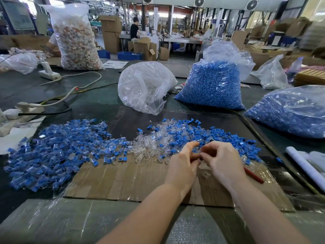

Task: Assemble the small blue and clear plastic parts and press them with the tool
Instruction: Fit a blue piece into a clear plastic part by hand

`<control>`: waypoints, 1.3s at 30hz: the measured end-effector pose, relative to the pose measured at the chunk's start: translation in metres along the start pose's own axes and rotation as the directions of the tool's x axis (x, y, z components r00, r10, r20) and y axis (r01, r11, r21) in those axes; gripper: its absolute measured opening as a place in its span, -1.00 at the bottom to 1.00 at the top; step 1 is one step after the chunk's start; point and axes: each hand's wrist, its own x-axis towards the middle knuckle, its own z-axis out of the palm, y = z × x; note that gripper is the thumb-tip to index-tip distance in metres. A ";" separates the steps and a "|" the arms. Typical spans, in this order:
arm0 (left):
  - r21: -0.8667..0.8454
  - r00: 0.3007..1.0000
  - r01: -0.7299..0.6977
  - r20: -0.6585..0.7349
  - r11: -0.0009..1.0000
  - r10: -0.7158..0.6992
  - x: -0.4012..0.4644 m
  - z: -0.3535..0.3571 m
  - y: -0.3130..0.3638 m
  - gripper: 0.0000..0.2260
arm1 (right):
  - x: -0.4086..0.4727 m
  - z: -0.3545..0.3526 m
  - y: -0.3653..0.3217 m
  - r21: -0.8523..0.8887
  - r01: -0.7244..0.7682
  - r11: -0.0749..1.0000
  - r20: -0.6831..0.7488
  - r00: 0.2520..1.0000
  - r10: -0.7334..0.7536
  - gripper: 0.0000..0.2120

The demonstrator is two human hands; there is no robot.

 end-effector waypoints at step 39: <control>-0.118 0.977 0.022 -0.209 0.993 -0.046 -0.003 -0.032 -0.038 -0.77 | -0.030 0.056 0.004 0.074 0.172 0.982 -0.113 0.980 -0.163 -0.96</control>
